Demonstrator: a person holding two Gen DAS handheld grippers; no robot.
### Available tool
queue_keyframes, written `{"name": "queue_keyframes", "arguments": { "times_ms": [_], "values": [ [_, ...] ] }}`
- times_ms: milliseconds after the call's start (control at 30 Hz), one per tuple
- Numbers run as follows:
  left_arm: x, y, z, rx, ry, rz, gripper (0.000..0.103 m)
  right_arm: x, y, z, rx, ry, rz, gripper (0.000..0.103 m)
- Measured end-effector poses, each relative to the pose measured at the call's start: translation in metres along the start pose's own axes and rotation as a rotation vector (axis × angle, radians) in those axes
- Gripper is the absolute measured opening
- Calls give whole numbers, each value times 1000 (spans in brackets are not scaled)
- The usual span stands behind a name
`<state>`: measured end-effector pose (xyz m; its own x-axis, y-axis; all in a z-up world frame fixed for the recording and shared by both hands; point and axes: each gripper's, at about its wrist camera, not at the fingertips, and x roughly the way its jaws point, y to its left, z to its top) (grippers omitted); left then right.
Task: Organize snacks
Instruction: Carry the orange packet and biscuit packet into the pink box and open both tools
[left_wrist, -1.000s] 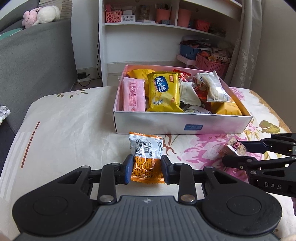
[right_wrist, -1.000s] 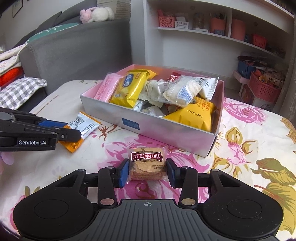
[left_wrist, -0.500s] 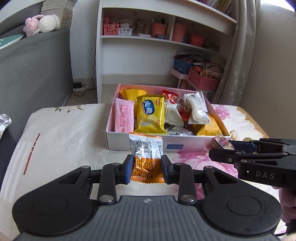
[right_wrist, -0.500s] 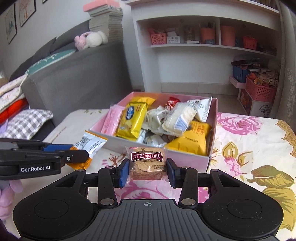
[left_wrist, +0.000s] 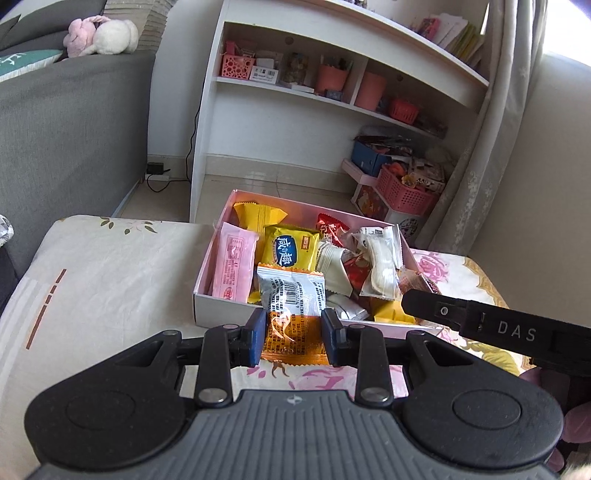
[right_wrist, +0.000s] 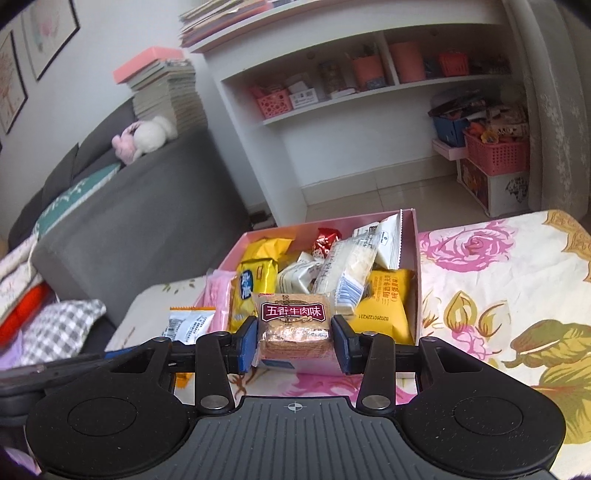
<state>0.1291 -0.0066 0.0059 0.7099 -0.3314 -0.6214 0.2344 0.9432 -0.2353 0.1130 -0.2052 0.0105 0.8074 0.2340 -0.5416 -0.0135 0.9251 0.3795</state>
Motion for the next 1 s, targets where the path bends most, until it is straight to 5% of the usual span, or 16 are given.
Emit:
{"name": "queue_keyframes", "arguments": {
  "times_ms": [400, 1000],
  "values": [
    [16, 14, 19, -56, -1, 24, 29, 23, 5, 8, -14, -2, 27, 41],
    [48, 18, 13, 67, -21, 32, 29, 60, 9, 15, -67, -29, 4, 42]
  ]
}}
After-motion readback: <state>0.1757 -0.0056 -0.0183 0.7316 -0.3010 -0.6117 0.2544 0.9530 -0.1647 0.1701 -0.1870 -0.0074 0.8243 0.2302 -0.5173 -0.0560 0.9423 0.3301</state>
